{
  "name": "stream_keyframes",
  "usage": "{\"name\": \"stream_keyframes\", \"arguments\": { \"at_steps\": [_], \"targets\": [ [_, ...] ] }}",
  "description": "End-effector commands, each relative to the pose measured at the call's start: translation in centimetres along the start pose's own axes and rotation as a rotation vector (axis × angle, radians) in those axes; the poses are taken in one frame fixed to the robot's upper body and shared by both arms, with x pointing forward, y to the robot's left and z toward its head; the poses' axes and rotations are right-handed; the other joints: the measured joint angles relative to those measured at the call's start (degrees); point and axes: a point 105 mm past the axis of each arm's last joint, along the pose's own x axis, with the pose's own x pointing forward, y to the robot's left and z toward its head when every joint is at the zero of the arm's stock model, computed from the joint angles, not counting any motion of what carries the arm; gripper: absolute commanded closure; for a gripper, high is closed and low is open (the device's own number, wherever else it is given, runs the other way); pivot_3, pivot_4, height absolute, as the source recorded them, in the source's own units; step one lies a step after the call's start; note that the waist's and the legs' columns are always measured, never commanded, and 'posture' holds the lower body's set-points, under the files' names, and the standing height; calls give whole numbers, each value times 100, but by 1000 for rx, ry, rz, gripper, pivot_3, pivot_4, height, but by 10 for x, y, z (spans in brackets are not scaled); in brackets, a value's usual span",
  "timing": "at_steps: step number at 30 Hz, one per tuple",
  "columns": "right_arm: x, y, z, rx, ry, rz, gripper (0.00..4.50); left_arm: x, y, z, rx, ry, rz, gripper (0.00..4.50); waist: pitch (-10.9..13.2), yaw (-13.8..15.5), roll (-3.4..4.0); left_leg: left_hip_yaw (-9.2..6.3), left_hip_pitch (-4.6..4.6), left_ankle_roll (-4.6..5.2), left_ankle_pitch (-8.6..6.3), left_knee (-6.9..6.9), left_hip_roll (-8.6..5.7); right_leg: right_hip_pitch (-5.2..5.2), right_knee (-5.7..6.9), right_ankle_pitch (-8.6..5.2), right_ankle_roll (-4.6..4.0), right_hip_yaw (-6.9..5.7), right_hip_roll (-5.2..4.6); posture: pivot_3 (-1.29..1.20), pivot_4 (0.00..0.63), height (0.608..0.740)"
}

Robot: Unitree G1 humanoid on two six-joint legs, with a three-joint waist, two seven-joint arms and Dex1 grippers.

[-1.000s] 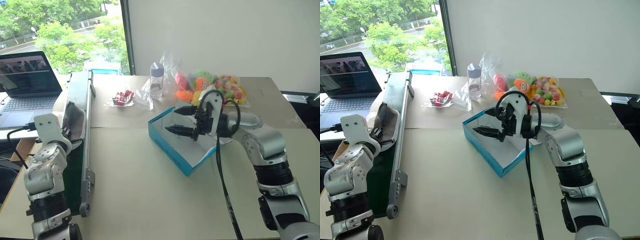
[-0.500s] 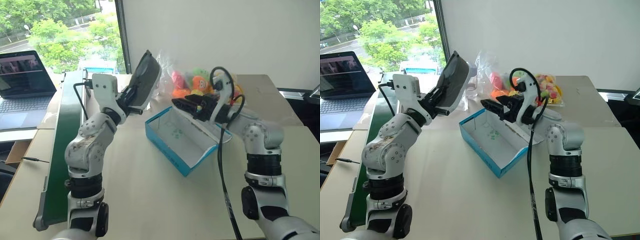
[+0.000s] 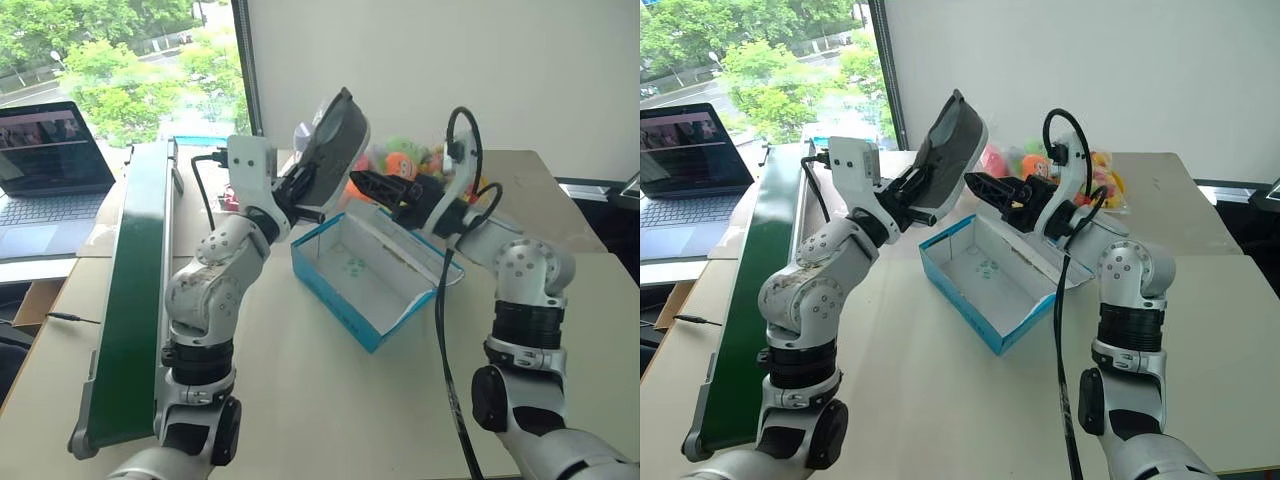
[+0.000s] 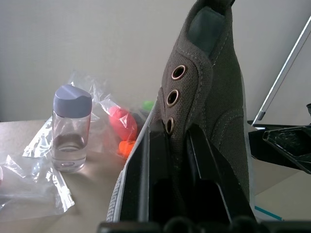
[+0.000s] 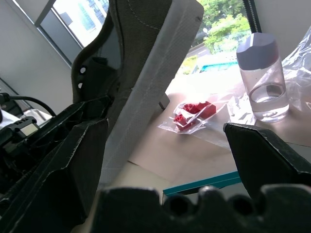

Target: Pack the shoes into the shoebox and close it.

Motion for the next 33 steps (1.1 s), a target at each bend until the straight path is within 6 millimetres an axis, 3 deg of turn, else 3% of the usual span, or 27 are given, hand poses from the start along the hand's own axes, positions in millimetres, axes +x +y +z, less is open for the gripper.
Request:
{"name": "stream_keyframes", "arguments": {
  "at_steps": [1, 8, 13, 18, 24, 26, 28, 30, 31, 33],
  "targets": [
    [-1, 20, 17, -26, -45, 71, 0, 0, -8, 9, 2, -49, -25, 4473, 0, 0, 0, 0, 0, 0, 0, 0, 0, 0, 0, 0, 0, 0, 0, 0, 150, 740],
    [9, 26, 11, 7, -38, 90, 0, 12, -32, 8, -16, -33, -100, 4473, 0, 1, 0, -1, 0, 0, 0, 0, 0, 0, 0, 0, 0, 0, 1, 0, 150, 740],
    [14, 21, 11, 12, -48, 70, 0, 13, -38, 7, -24, -25, -123, 4473, 0, -6, 0, -1, 0, 1, 0, 1, 0, 1, 0, 0, 0, 1, 2, 0, 150, 740],
    [12, 16, 18, 28, -90, 55, 1321, 9, -31, 4, -25, -12, -107, 4500, 0, -6, 0, -2, 0, 1, 0, 1, 0, 0, 1, 0, 0, 1, 3, 0, 150, 740],
    [12, 16, 23, 29, -117, 54, 3427, 5, -29, -3, -23, 25, -103, 4500, 0, -7, 0, -2, 0, 1, 0, 0, 0, 0, 1, -1, 1, 1, 2, 0, 150, 740],
    [12, 16, 24, 28, -123, 55, 3973, 5, -29, -6, -28, 37, -102, 4500, 0, -7, 0, -2, 0, 1, 0, 0, 0, 0, 1, 0, 1, 1, 3, 0, 150, 740],
    [12, 16, 25, 24, -127, 56, 4122, 4, -28, -10, -36, 57, -97, 4500, 0, -6, 0, -2, 0, 1, 0, 1, 0, 0, 1, -1, 1, 1, 3, 0, 150, 740],
    [13, 17, 27, 18, -131, 54, 4150, -1, -28, -11, -71, 55, -123, 3588, 0, -10, 0, -2, 0, 1, 0, 1, 0, 0, 1, -1, 1, 2, 2, 0, 150, 740],
    [13, 17, 28, 12, -132, 50, 4160, -3, -25, -11, -66, 59, -121, 3429, 0, -17, 0, -1, 0, 1, 0, 1, 0, 0, 1, -1, 1, 2, 2, 0, 150, 740],
    [12, 16, 30, -17, -124, 46, 4172, -6, -19, -12, -44, 86, -119, 2662, 0, -25, 0, -2, 1, 0, 0, 0, 1, 0, 3, -1, 1, 2, 4, 0, 150, 740]
  ]
}}
